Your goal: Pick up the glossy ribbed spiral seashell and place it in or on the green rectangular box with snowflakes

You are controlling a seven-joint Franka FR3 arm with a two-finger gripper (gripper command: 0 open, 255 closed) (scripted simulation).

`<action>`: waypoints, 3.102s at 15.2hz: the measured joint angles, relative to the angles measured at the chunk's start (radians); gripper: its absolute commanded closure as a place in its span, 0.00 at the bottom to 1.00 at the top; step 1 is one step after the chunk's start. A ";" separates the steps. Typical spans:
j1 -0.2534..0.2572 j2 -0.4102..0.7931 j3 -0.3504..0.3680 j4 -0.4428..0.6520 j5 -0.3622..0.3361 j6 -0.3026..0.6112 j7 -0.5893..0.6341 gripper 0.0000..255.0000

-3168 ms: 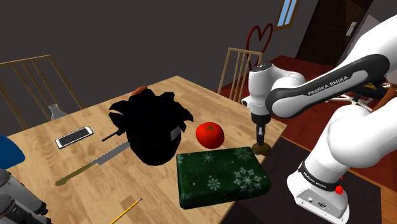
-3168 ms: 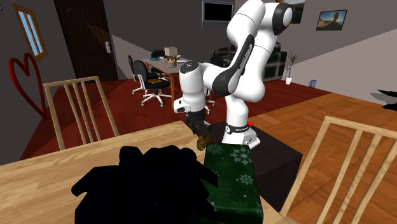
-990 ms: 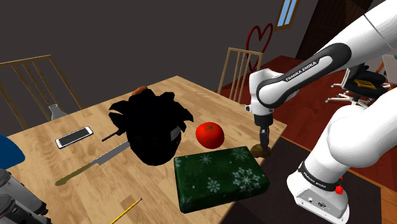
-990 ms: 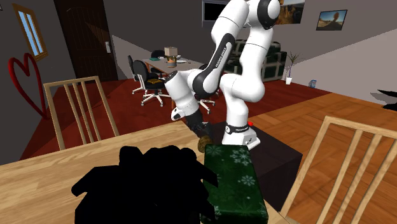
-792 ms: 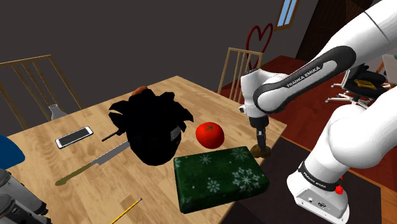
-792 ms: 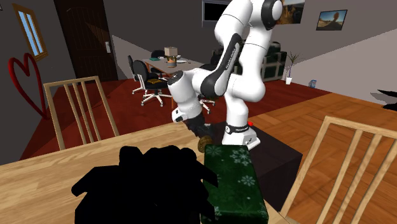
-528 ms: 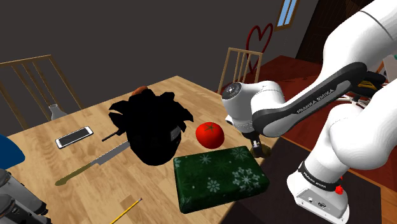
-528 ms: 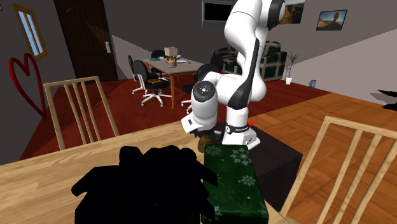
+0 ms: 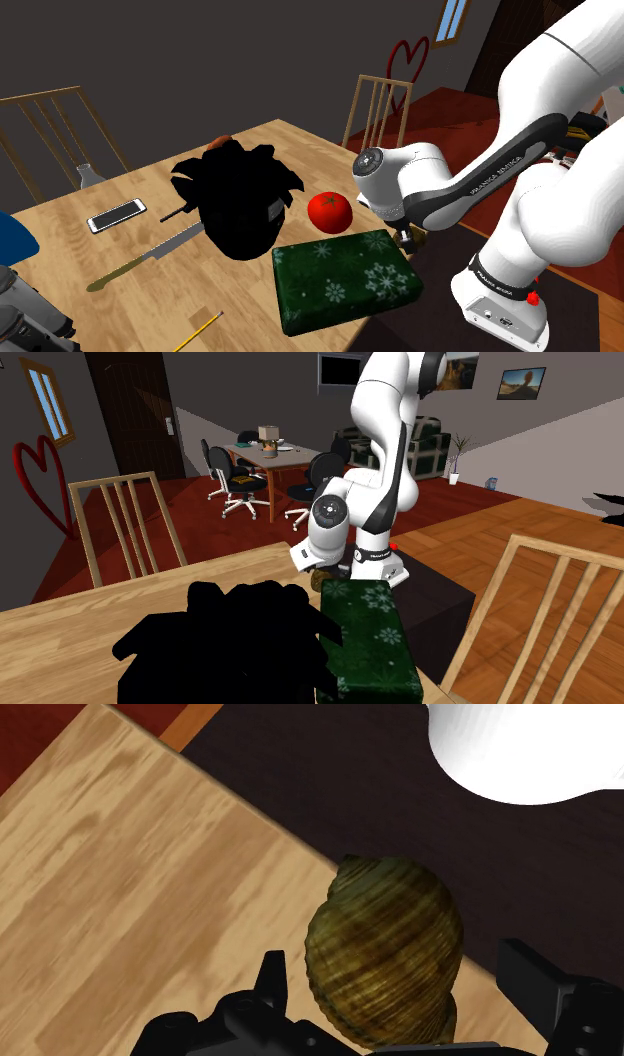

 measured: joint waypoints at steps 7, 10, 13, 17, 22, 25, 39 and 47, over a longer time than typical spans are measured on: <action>-0.002 0.003 -0.001 -0.001 -0.003 0.005 0.001 1.00; -0.002 0.002 -0.001 -0.001 -0.004 0.006 0.001 1.00; -0.002 0.001 -0.001 -0.001 -0.003 0.006 0.001 1.00; 0.000 -0.006 -0.001 0.001 0.001 -0.004 -0.004 1.00; 0.012 -0.079 -0.009 0.012 0.025 -0.080 -0.042 1.00; 0.022 -0.129 -0.014 0.025 0.042 -0.139 -0.067 1.00; 0.044 -0.295 -0.035 0.110 0.072 -0.376 -0.151 1.00; 0.045 -0.349 -0.046 0.179 0.069 -0.493 -0.190 1.00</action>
